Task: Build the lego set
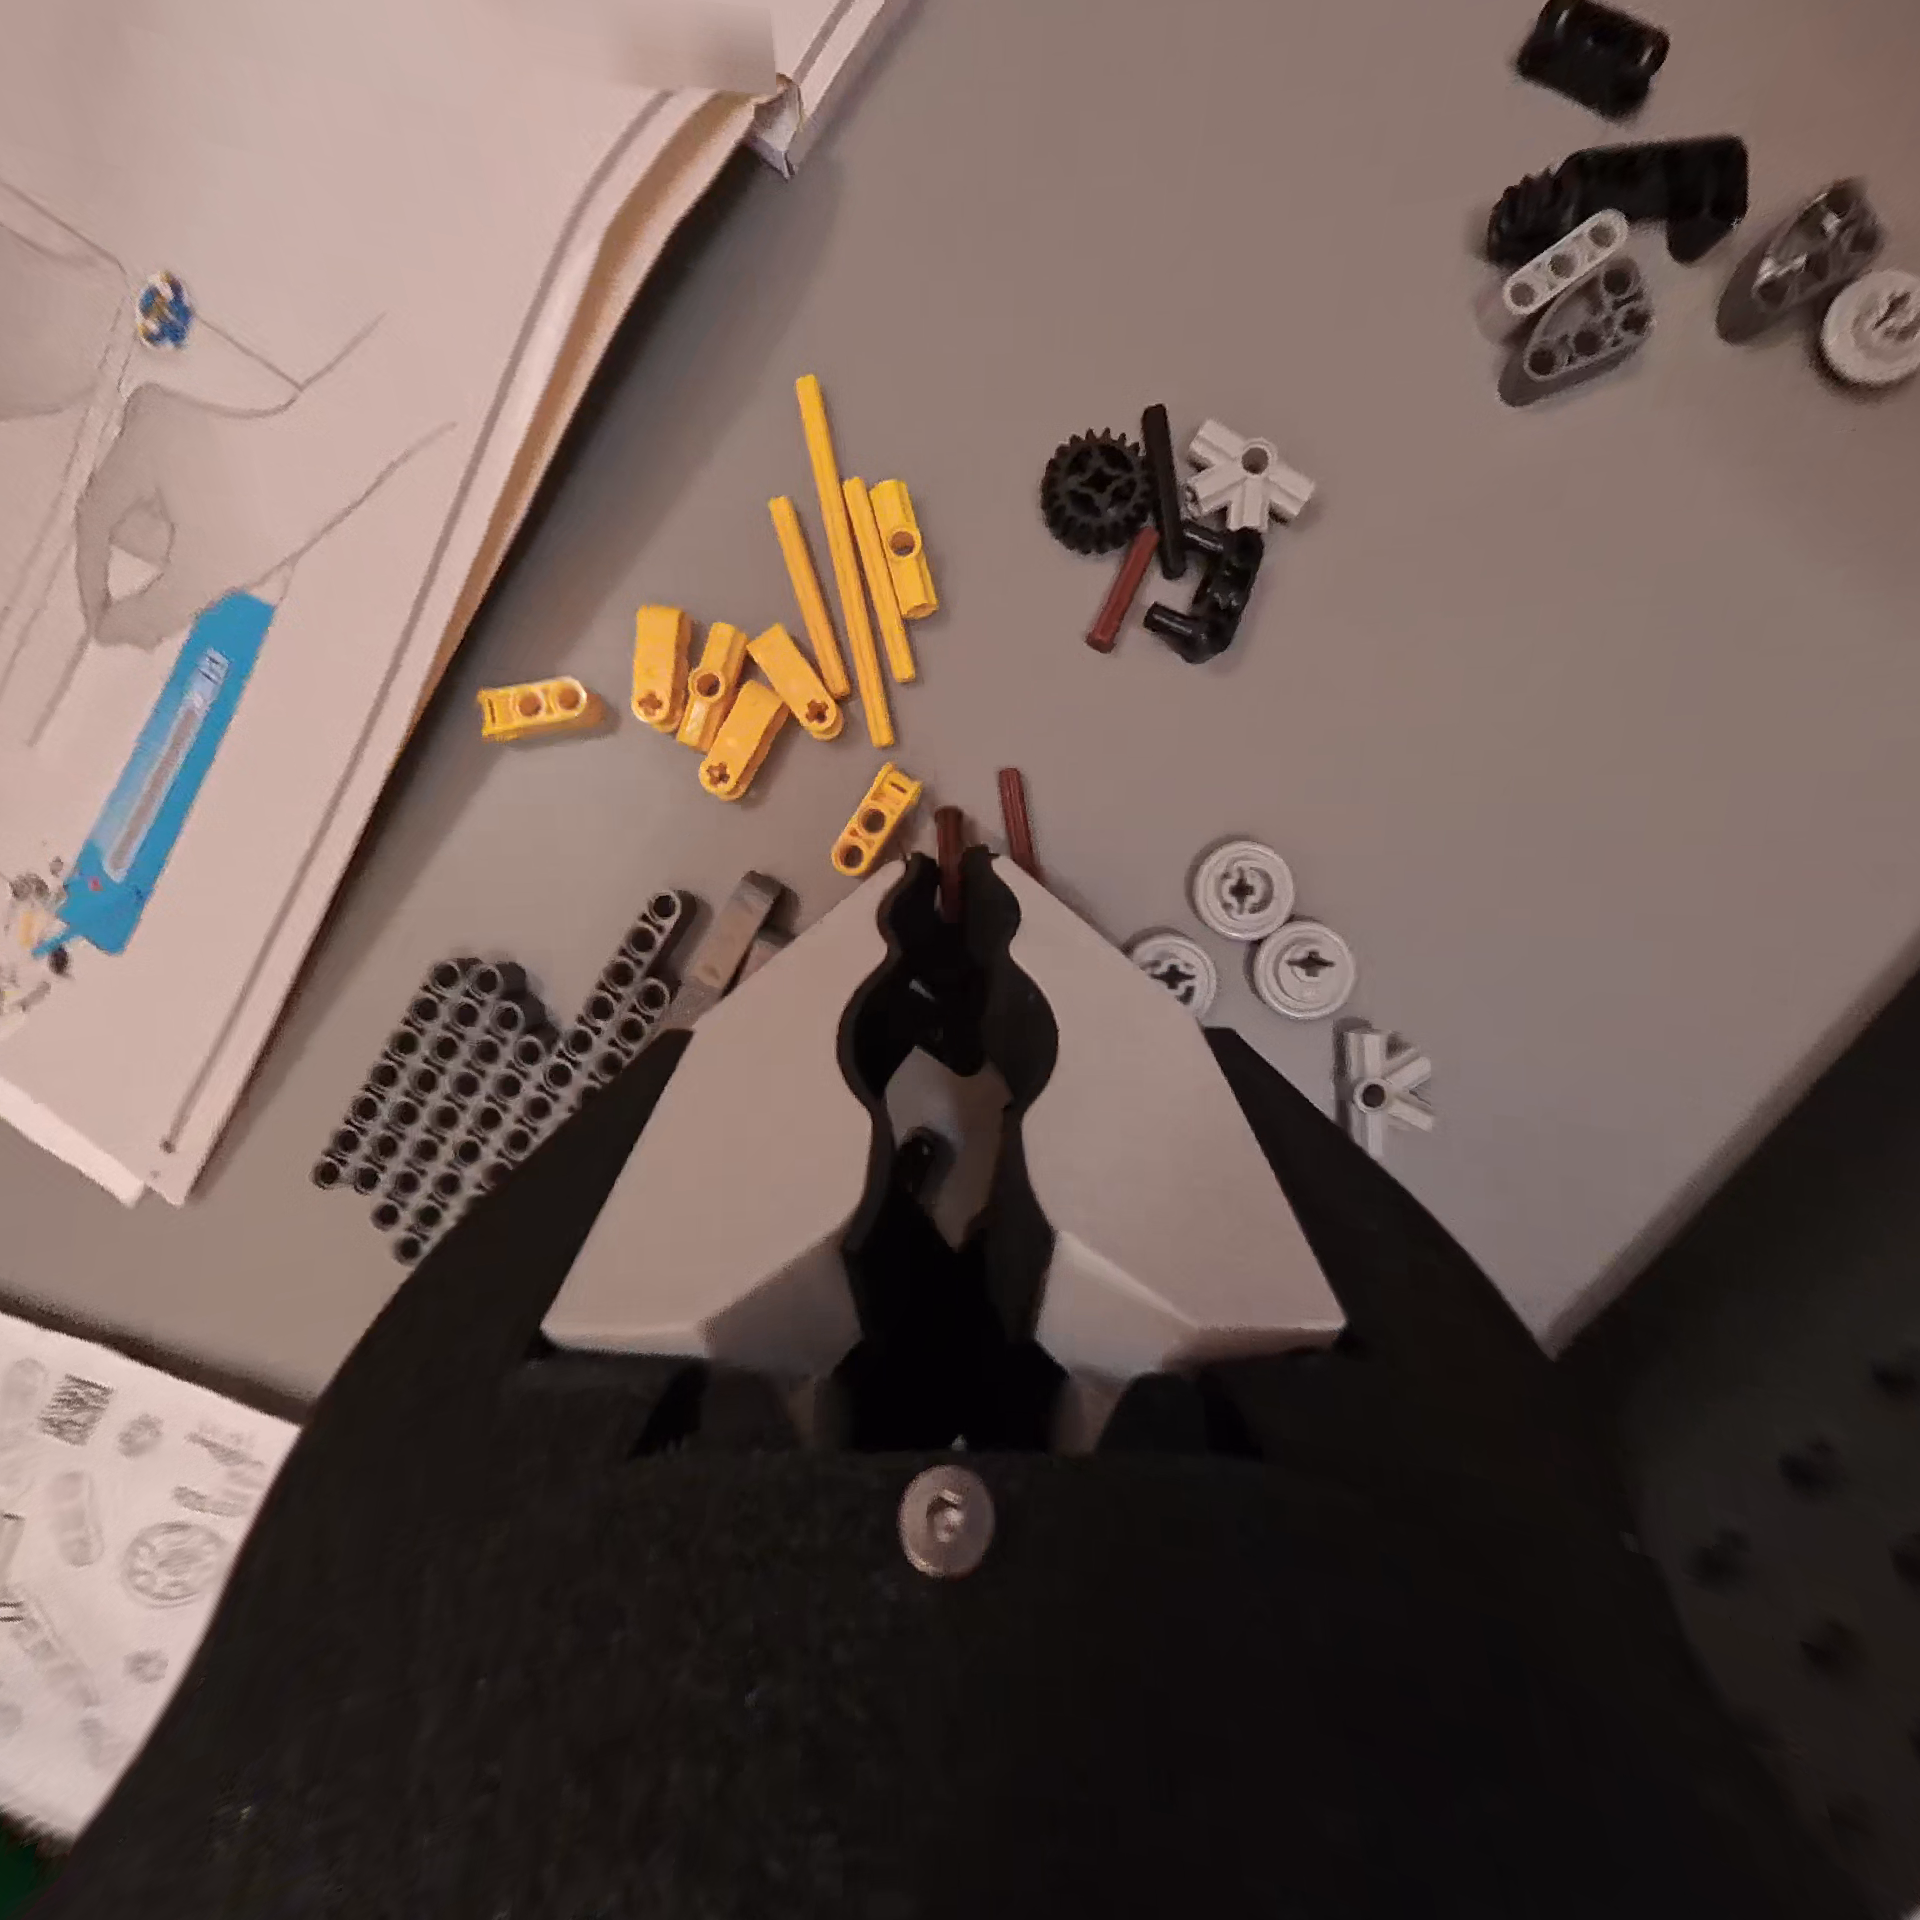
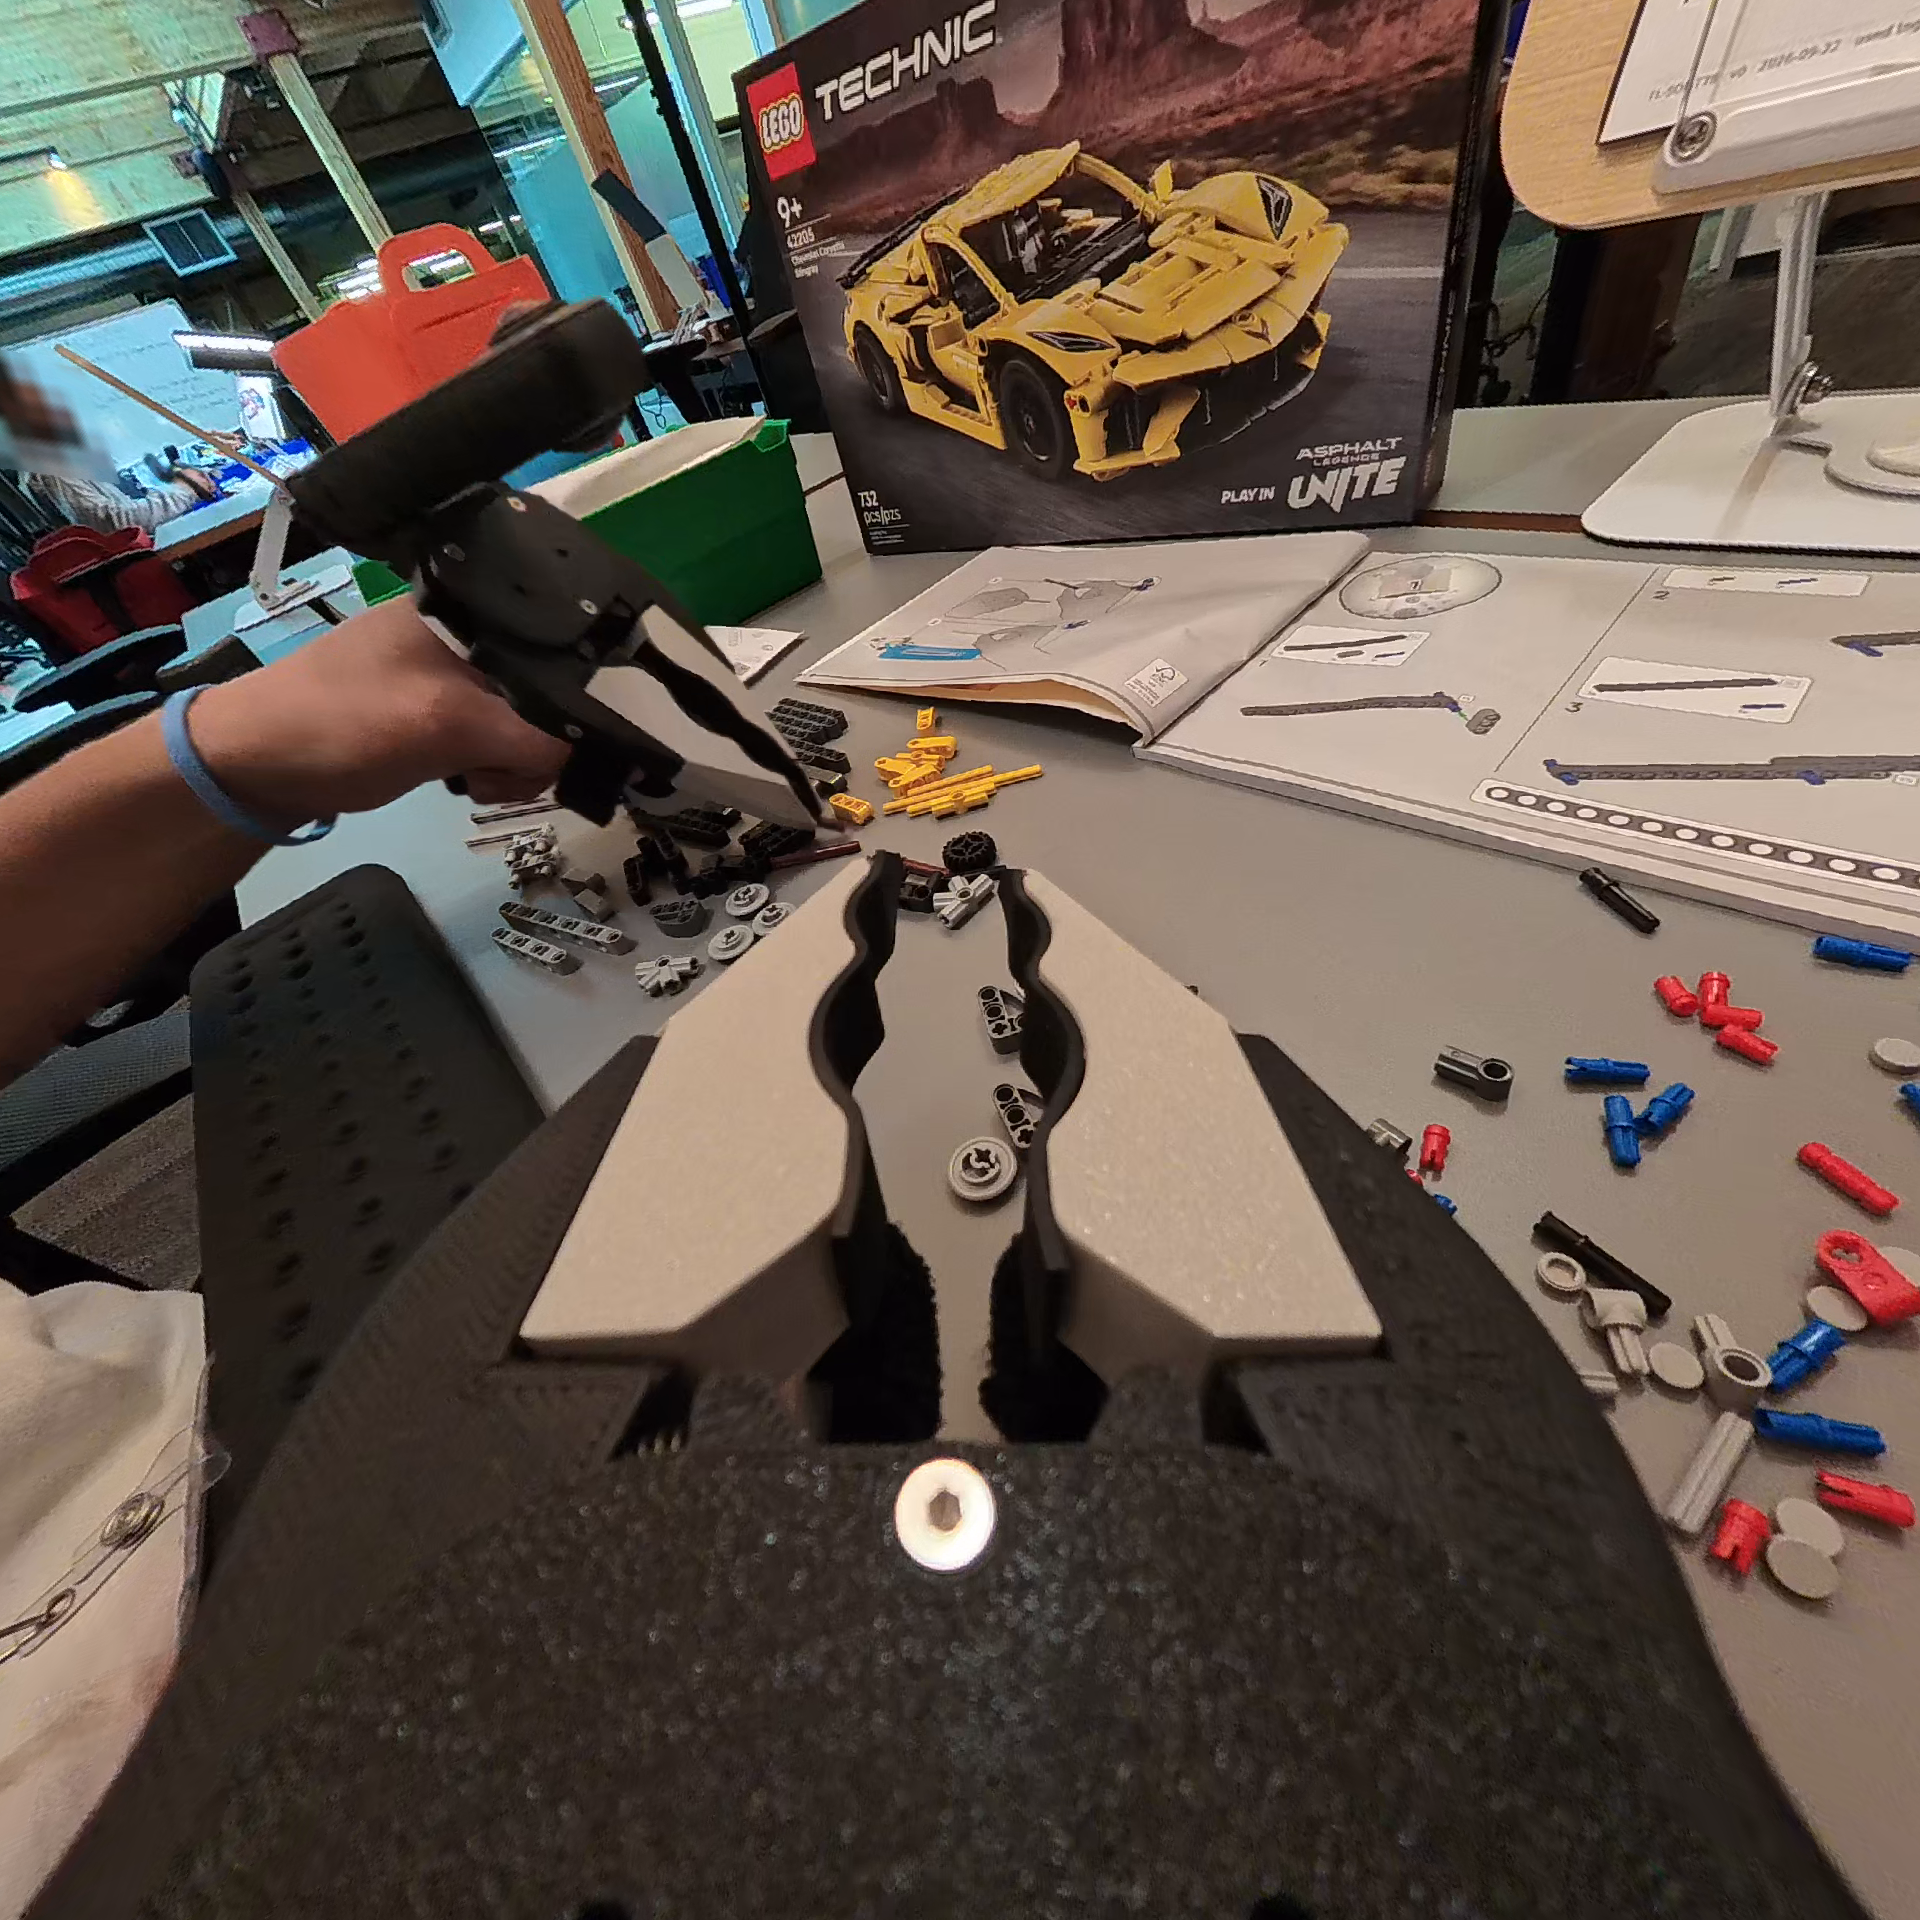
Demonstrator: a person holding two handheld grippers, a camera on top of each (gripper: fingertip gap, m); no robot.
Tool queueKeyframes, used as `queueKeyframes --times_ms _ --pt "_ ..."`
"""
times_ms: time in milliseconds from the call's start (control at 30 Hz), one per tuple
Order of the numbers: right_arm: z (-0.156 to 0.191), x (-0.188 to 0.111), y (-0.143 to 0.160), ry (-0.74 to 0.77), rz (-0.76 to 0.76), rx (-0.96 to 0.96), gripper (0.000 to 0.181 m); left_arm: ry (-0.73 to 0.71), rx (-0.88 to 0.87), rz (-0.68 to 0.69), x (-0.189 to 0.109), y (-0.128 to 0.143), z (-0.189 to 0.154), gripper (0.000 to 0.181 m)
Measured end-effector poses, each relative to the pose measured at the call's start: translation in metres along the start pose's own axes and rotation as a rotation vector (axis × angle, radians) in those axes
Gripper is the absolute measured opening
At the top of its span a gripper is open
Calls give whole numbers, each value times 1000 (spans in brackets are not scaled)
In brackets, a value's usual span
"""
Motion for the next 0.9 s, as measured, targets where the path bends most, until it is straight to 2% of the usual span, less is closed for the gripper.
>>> queueKeyframes --times_ms 67,233,400,533,600,700,833,900 --pt "0 0 0 -1 -3 3 20 -26 29 25 3 -3 0 4" --pt "0 0 0 -1 -2 2 20 29 33 24 5 -8 -9 4" --pt "0 -1 0 -3 -5 2 20 40 14 36 4 -7 -12 16" --pt "0 -1 0 -4 -5 3 20 41 81 -51 2 -27 -20 20" --pt "0 -1 0 -3 -4 1 20 13 151 -34 8 -35 -22 25" --pt "0 -1 0 -2 -7 2 20 3 238 -14 19 -43 -25 20" --pt "0 -2 -1 -5 -13 8 20 35 264 25 26 -44 -25 5" --pt "0 -2 -1 -6 -11 8 20 17 273 26 25 -44 -25 3"
Point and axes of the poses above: each gripper's, where its closed fingertips meet, x out along the fingers, y out of its underside, z = x × y across the jaws, the point moved 6 cm from there along -x, back along the fingers, and after that the axes turned 6 degrees about z, right-handed, at the moved point
